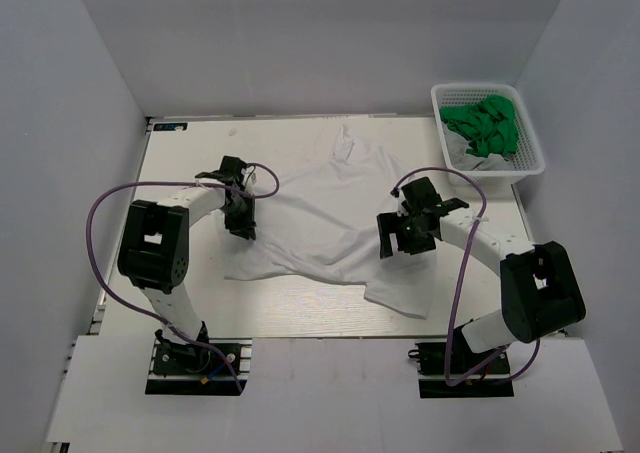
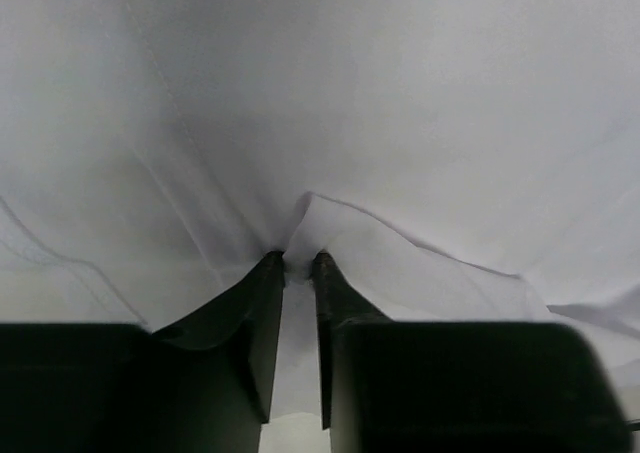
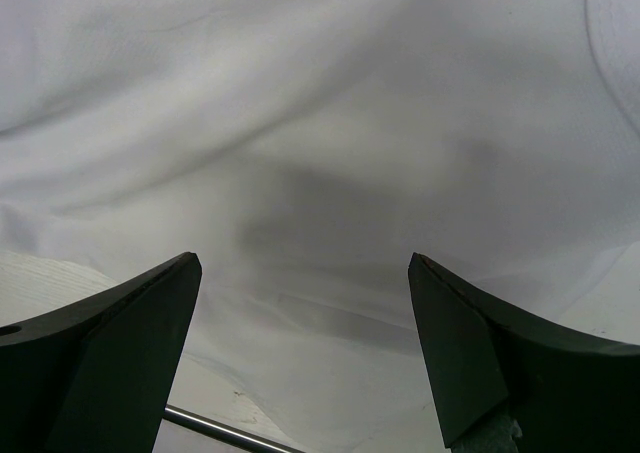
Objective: Fold and stack the t-shirts
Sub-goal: Flatten out the tshirt
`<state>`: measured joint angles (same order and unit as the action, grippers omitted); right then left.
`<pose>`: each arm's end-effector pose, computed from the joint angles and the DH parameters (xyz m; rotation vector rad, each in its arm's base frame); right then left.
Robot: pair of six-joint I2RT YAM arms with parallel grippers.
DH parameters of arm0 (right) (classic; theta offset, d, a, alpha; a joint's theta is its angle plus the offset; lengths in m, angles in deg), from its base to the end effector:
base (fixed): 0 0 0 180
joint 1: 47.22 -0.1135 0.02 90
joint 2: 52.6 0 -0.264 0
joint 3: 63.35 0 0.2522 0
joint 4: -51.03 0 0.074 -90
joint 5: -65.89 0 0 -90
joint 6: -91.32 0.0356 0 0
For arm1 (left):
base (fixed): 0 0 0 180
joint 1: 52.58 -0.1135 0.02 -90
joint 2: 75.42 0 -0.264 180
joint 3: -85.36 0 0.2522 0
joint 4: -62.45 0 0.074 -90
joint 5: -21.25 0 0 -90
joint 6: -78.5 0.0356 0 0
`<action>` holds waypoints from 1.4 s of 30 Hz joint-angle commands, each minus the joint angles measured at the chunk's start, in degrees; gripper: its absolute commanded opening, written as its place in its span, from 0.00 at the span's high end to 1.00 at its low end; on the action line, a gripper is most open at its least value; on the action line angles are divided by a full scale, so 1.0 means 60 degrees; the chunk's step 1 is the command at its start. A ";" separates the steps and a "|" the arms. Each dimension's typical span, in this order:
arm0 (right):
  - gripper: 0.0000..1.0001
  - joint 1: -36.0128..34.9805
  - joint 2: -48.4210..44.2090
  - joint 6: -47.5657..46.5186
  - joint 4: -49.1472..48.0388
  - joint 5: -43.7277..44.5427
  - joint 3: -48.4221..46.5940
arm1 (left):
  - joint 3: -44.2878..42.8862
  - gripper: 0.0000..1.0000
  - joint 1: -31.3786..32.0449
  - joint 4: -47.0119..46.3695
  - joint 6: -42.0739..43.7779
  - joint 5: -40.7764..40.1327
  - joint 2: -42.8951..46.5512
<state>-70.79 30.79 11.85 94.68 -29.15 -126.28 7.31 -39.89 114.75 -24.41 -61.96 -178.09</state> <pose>0.2496 0.1123 0.1891 -0.3361 2.6989 0.2977 0.3229 -0.0770 0.1595 0.0143 2.9354 -0.2444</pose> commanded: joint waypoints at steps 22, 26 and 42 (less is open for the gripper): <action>0.10 0.0047 -0.0379 0.0267 -0.0235 0.0634 0.0401 | -0.1632 0.82 0.0083 0.4312 -0.1042 -0.1263 0.1876; 0.10 0.0076 -0.0349 0.0282 -0.0396 0.0503 0.0475 | -0.1532 0.77 0.0083 0.4650 -0.1334 -0.1250 0.2156; 0.10 0.0061 -0.0935 0.0326 -0.0514 0.0532 0.0738 | -0.0475 1.00 0.0083 0.4854 -0.1745 -0.0208 0.3415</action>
<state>-70.53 26.75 13.03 92.69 -26.18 -122.24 4.82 -39.69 141.57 -34.51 -64.17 -162.05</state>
